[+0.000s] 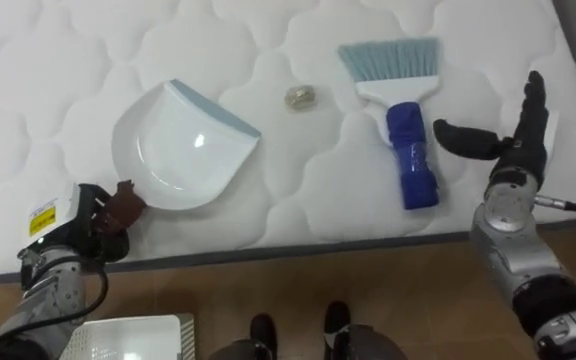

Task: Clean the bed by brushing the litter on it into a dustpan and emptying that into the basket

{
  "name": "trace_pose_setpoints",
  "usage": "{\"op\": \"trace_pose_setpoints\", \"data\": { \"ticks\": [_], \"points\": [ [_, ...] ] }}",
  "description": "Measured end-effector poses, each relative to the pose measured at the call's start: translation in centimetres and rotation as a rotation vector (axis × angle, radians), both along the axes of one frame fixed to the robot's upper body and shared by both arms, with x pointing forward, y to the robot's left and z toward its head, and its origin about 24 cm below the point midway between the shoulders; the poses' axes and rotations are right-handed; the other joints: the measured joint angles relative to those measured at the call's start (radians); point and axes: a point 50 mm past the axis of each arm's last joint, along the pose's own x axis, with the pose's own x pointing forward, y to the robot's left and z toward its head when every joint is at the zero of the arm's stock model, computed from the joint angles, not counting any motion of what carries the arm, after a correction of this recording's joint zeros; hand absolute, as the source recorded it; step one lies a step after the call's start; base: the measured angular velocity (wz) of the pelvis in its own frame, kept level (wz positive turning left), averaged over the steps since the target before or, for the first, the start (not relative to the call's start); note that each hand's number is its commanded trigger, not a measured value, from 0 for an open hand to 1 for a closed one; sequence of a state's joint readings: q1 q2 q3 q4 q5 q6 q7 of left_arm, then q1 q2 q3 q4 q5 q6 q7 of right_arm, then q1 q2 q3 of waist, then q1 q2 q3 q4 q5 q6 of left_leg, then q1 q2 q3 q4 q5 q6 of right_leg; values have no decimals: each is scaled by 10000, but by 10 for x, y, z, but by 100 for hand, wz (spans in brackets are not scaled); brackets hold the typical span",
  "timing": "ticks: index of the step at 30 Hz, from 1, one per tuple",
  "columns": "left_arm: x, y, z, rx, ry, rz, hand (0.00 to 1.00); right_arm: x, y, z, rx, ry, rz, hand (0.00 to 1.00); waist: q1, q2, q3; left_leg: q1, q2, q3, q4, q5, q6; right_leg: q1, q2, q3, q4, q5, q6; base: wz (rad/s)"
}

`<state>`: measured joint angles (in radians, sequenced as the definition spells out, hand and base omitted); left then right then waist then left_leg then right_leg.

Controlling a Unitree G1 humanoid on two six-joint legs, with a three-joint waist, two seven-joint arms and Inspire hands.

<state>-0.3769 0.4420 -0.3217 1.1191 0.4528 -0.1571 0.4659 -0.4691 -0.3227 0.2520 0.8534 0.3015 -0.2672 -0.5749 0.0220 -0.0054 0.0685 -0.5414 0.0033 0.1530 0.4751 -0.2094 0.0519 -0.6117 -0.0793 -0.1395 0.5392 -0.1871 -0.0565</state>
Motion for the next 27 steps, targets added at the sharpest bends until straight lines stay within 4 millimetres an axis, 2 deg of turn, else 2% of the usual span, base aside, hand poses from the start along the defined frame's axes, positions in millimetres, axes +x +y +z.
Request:
{"op": "trace_pose_setpoints", "data": {
  "ticks": [6,13,18,27],
  "points": [
    [7,-6,2,-21,160,-283,100,-1,2,-9,65,483,421,0,149,7,7,-29,5,-15,0,0,1,45,-44,-183,-46,-2,6,4],
    [12,-19,2,-250,240,-708,100,-4,0,-16,-17,897,451,0,205,207,136,-226,16,-13,29,-18,37,-103,-88,-305,-19,2,6,5],
    [16,-22,4,-333,221,-895,100,-6,-1,-23,29,1320,668,0,371,216,141,-324,10,-6,48,4,47,-222,-101,-299,42,-20,-10,0],
    [17,-27,4,-382,195,-1062,100,-6,-7,-29,134,1803,700,0,379,199,150,-319,-2,-20,64,7,53,-202,-105,-283,51,-25,5,0]
  ]
}}
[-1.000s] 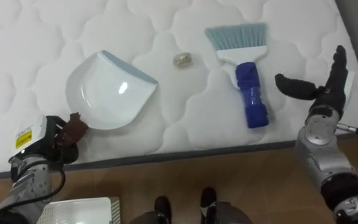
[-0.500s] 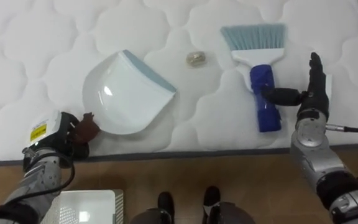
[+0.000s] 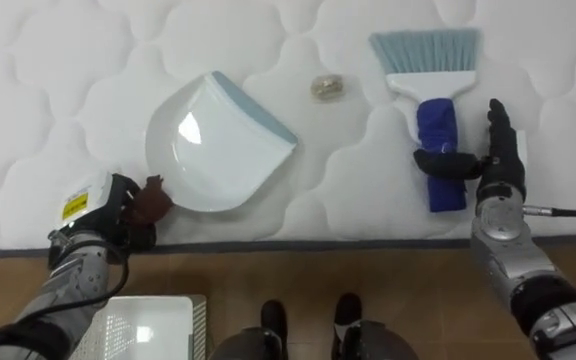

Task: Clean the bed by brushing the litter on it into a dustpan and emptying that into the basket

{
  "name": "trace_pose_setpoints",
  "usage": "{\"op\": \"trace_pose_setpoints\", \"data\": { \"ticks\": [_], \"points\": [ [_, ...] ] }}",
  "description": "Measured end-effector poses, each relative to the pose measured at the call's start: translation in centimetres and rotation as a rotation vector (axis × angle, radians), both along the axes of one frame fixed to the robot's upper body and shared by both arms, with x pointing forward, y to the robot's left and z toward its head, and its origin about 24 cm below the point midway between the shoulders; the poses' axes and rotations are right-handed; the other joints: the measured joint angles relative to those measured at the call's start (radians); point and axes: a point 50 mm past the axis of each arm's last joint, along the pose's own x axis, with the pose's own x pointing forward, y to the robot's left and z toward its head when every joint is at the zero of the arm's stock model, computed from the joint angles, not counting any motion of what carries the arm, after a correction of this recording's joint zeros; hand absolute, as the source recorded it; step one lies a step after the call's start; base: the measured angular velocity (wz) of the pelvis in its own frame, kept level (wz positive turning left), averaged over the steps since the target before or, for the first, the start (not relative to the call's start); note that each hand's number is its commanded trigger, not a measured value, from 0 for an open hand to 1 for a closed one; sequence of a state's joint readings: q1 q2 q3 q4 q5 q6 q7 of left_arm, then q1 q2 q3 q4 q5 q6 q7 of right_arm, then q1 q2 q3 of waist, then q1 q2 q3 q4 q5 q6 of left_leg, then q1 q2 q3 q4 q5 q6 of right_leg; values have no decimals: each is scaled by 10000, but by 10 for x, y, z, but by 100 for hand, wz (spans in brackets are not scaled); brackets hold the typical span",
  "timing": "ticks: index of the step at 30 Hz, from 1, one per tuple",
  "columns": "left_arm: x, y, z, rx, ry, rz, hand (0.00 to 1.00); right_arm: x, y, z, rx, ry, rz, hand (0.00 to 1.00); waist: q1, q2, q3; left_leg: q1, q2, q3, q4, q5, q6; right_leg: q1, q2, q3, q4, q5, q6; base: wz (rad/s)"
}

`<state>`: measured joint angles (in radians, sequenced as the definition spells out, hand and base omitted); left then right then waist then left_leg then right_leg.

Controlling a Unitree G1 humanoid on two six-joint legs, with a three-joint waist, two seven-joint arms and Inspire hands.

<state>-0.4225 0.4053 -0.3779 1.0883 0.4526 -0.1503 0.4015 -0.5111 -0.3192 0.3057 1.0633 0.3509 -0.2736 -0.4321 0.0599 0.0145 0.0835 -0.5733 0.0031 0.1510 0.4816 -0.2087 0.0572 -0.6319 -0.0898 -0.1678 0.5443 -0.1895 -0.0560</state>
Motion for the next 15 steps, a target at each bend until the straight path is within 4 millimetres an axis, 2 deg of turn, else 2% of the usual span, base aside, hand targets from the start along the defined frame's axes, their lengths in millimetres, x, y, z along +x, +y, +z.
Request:
{"op": "trace_pose_setpoints", "data": {
  "ticks": [7,8,9,10,11,15],
  "points": [
    [-1,-5,-5,31,480,-241,100,-2,-4,-7,-311,632,234,0,-11,-33,22,50,-101,-18,31,29,49,20,-140,-33,105,-86,43,4],
    [0,-6,-5,-38,561,-276,100,-3,-4,-7,-355,677,276,15,-13,-32,22,34,-101,-27,59,30,52,36,-144,-54,70,-87,45,5],
    [0,-6,-5,-75,600,-294,100,-3,-4,-8,-453,762,336,58,-8,-28,24,-7,-99,-65,126,29,54,57,-154,-108,66,-86,45,5],
    [0,-7,-4,-77,607,-316,100,-4,-5,-9,-583,830,394,75,-7,-26,26,-36,-95,-90,176,27,56,58,-154,-134,72,-84,47,11],
    [3,-8,-2,-100,591,-390,100,-5,-7,-10,-927,998,528,100,13,-16,32,-100,-91,-145,243,17,71,35,-149,-178,85,-80,51,10],
    [5,-9,-1,-80,539,-453,100,-6,-12,-9,-1624,1188,562,100,37,20,53,-138,-85,-203,237,11,71,19,-141,-253,87,-70,41,4]
  ]
}}
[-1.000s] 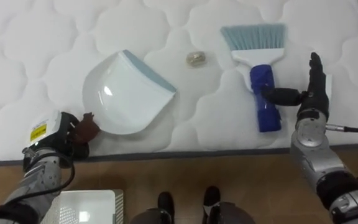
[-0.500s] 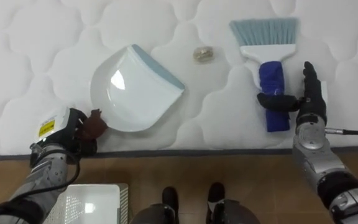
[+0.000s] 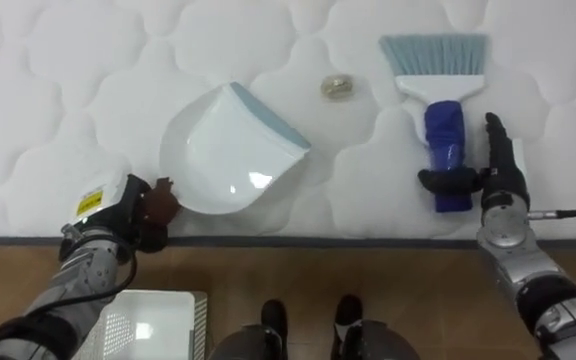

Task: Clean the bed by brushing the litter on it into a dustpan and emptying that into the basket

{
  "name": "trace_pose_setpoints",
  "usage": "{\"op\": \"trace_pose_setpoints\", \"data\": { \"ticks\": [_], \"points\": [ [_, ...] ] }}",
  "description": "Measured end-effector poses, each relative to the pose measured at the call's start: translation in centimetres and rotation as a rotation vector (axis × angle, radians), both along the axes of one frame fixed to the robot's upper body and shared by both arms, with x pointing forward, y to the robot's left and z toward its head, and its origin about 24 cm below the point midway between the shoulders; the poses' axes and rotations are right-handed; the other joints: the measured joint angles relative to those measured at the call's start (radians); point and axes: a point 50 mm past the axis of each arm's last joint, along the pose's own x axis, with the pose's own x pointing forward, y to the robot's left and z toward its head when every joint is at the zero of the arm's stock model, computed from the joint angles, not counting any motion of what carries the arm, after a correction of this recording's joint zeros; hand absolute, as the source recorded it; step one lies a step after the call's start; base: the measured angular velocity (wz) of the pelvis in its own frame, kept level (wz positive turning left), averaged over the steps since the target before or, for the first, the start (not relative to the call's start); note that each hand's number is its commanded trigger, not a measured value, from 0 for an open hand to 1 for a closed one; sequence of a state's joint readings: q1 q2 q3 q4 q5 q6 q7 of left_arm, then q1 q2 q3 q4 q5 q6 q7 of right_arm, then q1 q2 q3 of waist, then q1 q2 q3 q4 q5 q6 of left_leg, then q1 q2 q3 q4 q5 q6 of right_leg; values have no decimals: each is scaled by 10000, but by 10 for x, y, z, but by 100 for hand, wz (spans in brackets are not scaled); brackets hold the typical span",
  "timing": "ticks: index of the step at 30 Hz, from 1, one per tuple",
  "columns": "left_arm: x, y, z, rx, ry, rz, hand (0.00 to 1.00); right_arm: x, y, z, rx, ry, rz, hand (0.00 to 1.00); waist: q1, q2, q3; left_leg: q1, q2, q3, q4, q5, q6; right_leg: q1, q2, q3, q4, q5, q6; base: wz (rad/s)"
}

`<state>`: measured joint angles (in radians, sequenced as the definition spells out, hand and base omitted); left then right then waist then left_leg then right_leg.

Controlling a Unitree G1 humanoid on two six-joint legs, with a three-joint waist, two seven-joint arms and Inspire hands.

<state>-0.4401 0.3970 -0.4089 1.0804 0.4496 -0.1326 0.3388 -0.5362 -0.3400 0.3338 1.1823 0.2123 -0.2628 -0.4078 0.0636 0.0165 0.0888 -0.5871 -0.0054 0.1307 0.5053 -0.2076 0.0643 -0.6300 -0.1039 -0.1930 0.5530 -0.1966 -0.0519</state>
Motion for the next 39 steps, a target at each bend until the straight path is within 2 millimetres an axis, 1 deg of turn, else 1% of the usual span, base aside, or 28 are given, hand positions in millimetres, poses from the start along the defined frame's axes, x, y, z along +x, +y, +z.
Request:
{"op": "trace_pose_setpoints", "data": {
  "ticks": [3,5,7,9,11,13,16,18,23,27,33,39],
  "points": [
    [0,0,-1,30,35,36,100,-1,-13,3,-469,119,-231,100,5,19,10,23,65,-3,-40,-16,-33,45,73,-33,-13,35,-49,-1],
    [-1,-1,-2,52,101,105,100,-1,-16,4,-551,189,-348,100,21,30,16,62,109,-19,-33,-23,-64,109,138,-40,-55,43,-63,-2],
    [-1,-3,-3,10,122,100,100,-2,-18,4,-627,285,-550,100,34,91,39,110,155,-79,-42,-28,-103,228,191,-106,-173,64,-99,0],
    [-1,-6,-4,-70,163,84,100,-2,-20,4,-711,373,-653,100,109,124,54,165,182,-81,-57,-38,-130,282,216,-112,-193,63,-99,0],
    [-1,-9,-5,-132,175,52,100,-3,-21,2,-717,494,-715,100,164,128,52,177,188,-82,-58,-43,-138,292,225,-109,-196,63,-100,0],
    [-1,-9,-5,-145,180,44,100,-4,-22,2,-736,536,-750,100,168,128,51,176,187,-85,-58,-43,-138,292,219,-111,-190,62,-100,0],
    [-1,-9,-6,-149,210,40,100,-3,-18,0,-613,549,-684,100,110,124,50,186,152,-84,-62,-43,-135,291,183,-104,-158,62,-99,0],
    [-1,-9,-6,-158,252,48,100,-4,-14,-2,-500,598,-621,100,45,116,46,221,108,-76,-186,-42,-131,292,142,-95,-132,62,-97,0],
    [-5,-8,-9,-166,369,93,100,-7,-11,-8,-315,844,-338,100,-35,89,29,253,93,-28,-192,-39,-125,286,121,-52,-69,53,-89,-1],
    [-6,-8,-10,-145,414,109,100,-8,-11,-9,-315,915,-366,100,-49,55,8,251,76,-9,-33,-25,-105,284,80,-52,18,12,-88,0],
    [-7,-8,-11,-100,482,85,100,-16,-13,-17,-283,1221,-382,100,-47,-44,-52,253,81,20,97,-3,-76,340,56,-58,42,14,-84,0],
    [-9,-7,-13,-13,544,114,100,-19,-14,-20,-274,1394,-479,100,-68,-56,-60,227,87,10,266,1,-67,360,24,-83,77,12,-79,0]
  ]
}}
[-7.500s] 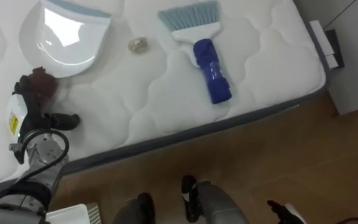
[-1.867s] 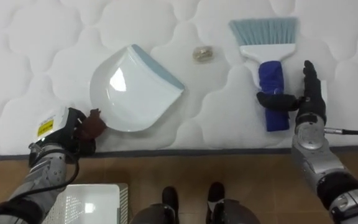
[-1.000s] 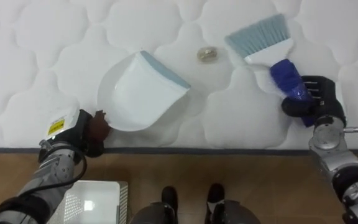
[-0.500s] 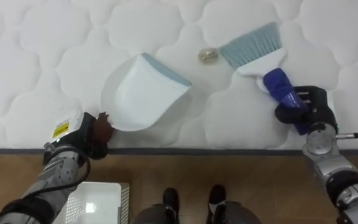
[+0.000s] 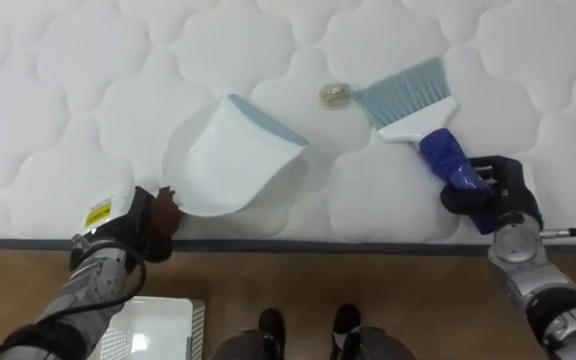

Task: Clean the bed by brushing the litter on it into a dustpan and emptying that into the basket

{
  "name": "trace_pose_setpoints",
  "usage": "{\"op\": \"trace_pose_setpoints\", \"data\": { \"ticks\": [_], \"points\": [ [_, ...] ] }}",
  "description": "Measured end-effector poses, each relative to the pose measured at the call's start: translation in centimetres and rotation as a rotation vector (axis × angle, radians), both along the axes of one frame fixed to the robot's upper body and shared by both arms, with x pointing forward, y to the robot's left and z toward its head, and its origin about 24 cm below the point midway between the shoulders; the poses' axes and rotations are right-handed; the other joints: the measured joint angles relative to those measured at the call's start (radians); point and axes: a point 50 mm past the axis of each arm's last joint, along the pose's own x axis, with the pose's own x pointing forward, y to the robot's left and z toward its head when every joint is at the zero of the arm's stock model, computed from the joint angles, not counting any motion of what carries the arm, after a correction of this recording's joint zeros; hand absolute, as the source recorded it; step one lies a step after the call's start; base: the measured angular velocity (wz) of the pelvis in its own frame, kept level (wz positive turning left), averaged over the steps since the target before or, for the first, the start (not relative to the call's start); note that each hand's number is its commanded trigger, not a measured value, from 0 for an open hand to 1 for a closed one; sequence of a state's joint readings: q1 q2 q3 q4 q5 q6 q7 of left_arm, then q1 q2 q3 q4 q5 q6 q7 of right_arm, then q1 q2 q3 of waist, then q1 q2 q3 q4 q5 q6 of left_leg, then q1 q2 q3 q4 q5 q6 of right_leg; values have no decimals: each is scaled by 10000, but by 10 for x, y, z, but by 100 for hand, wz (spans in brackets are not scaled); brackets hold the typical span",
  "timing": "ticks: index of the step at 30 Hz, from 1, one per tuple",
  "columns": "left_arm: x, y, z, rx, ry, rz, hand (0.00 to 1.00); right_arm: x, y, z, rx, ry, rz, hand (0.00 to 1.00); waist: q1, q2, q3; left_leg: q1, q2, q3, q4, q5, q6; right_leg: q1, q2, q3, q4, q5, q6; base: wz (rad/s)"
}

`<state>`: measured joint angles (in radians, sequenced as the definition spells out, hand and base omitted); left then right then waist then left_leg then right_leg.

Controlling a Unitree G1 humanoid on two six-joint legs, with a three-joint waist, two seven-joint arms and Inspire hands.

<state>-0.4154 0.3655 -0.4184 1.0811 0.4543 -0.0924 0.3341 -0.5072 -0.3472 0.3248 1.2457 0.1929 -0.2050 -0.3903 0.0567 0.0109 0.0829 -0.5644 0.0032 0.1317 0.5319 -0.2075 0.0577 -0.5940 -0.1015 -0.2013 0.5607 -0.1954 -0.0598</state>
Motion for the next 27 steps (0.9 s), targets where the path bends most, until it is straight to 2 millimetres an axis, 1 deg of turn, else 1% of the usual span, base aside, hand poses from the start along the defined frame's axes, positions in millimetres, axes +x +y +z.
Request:
{"op": "trace_pose_setpoints", "data": {
  "ticks": [6,7,8,9,10,12,13,14,15,17,18,19,20,22,23,24,25,26,27],
  "points": [
    [3,0,3,242,-65,-45,100,0,-6,2,-260,180,-196,100,-40,-70,2,-58,-106,-12,28,39,71,-102,-111,35,162,-44,39,1],
    [4,2,3,346,-60,-37,100,2,-7,4,-430,226,-124,100,-41,-151,-44,-131,-129,-11,43,39,75,-201,-135,56,221,-39,46,0],
    [6,3,6,600,-114,-124,100,5,-10,8,-640,239,-63,100,-61,-258,-62,-229,-160,-12,22,41,83,-324,-183,58,319,-39,46,4],
    [9,5,10,915,-199,-256,100,8,-14,14,-1083,308,64,100,-47,-342,-61,-293,-167,-11,-19,47,94,-396,-193,45,322,-10,55,7],
    [10,6,12,1063,-238,-329,100,10,-17,17,-1326,321,137,100,-39,-380,-60,-319,-166,-12,-31,68,121,-410,-193,34,310,9,59,6],
    [13,12,17,1979,-341,-624,100,18,-26,31,-2403,446,397,100,18,-580,-57,-366,-165,1,-23,95,148,-464,-193,48,313,66,57,-2],
    [13,14,18,2235,-377,-701,100,20,-29,35,-2716,485,453,100,26,-630,-56,-369,-164,5,-9,95,149,-471,-189,59,317,77,57,-6],
    [14,16,20,2689,-477,-843,100,23,-33,42,-3285,543,567,100,36,-745,-57,-353,-165,14,-5,96,150,-468,-194,65,337,89,54,-3],
    [14,18,22,2895,-529,-921,100,25,-35,46,-3581,571,622,100,47,-809,-52,-347,-168,15,-4,96,150,-469,-202,65,360,95,51,0],
    [17,28,31,3927,-826,-1187,100,33,-41,62,-4930,588,961,100,40,-1120,-33,-388,-126,32,-5,109,130,-504,-168,52,317,106,31,0],
    [17,32,33,4202,-885,-1243,100,35,-42,66,-5269,558,1029,100,38,-1200,-37,-392,-106,36,-24,116,120,-500,-146,42,267,126,6,-3],
    [17,38,38,4727,-1015,-1319,100,38,-46,75,-5963,537,1146,100,30,-1349,-38,-392,-88,37,-33,119,113,-495,-128,30,240,135,-7,0],
    [17,43,41,5183,-1129,-1348,100,40,-50,82,-6538,526,1178,100,36,-1432,-42,-384,-57,29,-35,119,111,-453,-89,19,178,169,-9,0],
    [17,49,45,5799,-1213,-1469,100,44,-54,93,-7479,551,1261,100,40,-1479,-36,-362,30,20,-104,123,105,-360,4,-43,-63,348,-20,-5],
    [17,51,47,6111,-1307,-1495,100,46,-56,100,-7979,543,1312,100,34,-1514,-25,-364,34,15,-155,135,98,-346,9,-82,-84,407,-16,-5],
    [17,53,49,6404,-1404,-1570,100,48,-55,104,-8487,561,1462,100,19,-1570,6,-367,29,15,-175,135,99,-345,0,-97,-88,411,-13,0],
    [17,53,50,6467,-1459,-1555,100,49,-55,105,-8671,564,1533,100,22,-1604,24,-366,27,15,-184,135,99,-346,1,-96,-95,411,-12,0],
    [17,55,50,6576,-1510,-1515,100,51,-53,107,-9019,584,1656,100,29,-1689,69,-368,26,14,-194,135,99,-354,5,-85,-97,407,-6,0],
    [17,56,51,6615,-1532,-1495,100,52,-52,108,-9159,593,1708,100,34,-1736,94,-372,27,15,-187,135,99,-359,6,-83,-92,405,-3,0]
  ]
}}
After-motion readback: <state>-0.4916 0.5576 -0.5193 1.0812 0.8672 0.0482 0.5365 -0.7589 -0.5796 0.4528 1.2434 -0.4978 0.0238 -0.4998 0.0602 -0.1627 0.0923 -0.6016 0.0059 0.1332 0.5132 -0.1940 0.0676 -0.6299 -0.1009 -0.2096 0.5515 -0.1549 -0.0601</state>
